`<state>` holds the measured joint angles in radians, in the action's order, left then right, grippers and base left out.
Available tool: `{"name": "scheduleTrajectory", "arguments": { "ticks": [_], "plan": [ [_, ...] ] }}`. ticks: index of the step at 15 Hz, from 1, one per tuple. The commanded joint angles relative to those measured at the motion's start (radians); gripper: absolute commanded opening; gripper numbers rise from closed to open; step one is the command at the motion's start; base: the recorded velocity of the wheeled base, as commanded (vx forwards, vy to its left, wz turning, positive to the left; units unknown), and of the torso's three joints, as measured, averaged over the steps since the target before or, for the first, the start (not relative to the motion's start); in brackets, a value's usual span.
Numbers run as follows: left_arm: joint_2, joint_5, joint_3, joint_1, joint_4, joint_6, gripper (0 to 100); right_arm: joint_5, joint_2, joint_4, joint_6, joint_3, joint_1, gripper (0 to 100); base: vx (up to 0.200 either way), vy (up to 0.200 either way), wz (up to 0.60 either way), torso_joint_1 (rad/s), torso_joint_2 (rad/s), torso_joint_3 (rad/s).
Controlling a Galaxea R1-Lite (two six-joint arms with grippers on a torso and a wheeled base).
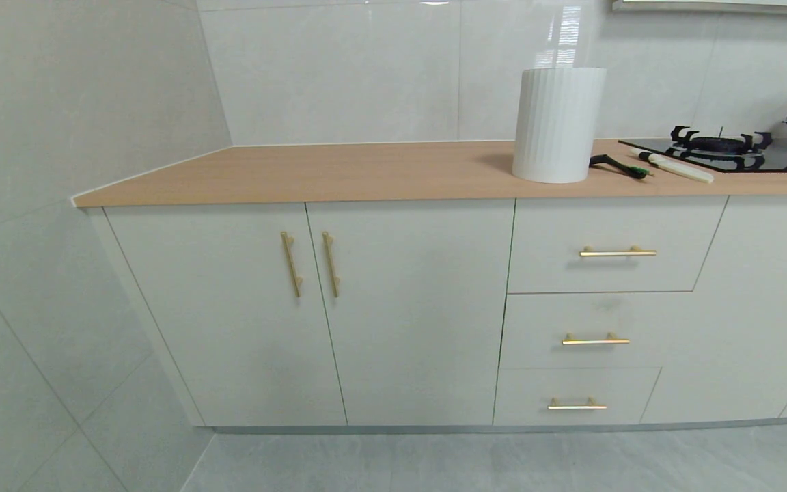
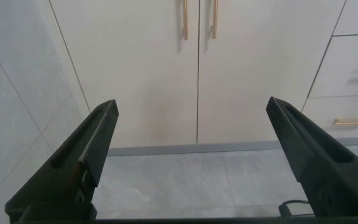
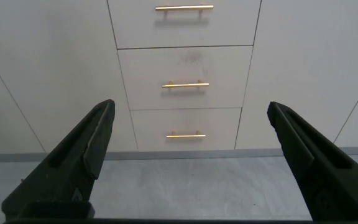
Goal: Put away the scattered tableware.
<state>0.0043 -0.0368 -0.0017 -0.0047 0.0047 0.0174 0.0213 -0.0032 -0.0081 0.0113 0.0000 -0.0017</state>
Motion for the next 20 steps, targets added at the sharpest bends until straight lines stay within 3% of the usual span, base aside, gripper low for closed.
{"name": "scheduleTrajectory", "arguments": {
  "ticks": [1,5,14,20],
  "plan": [
    [0.002,0.000,0.000,0.000,0.000,0.001,100,0.000,0.003,0.000,-0.001,0.000,0.000,100,0.000,0.000,0.00,0.000,0.00,0.000],
    [0.002,0.000,0.000,0.000,0.000,0.006,100,0.000,0.003,0.000,0.001,0.000,0.000,100,0.000,0.000,0.00,0.000,0.00,0.000],
    [0.002,0.000,0.000,0.000,0.000,0.006,100,0.000,0.003,0.000,0.001,0.000,0.000,100,0.000,-0.200,0.00,0.002,0.00,0.002],
    [0.002,0.000,0.000,0.000,0.000,0.001,100,0.000,0.003,0.000,0.001,0.000,0.000,100,0.000,0.000,0.00,0.000,0.00,0.000]
  ]
}}
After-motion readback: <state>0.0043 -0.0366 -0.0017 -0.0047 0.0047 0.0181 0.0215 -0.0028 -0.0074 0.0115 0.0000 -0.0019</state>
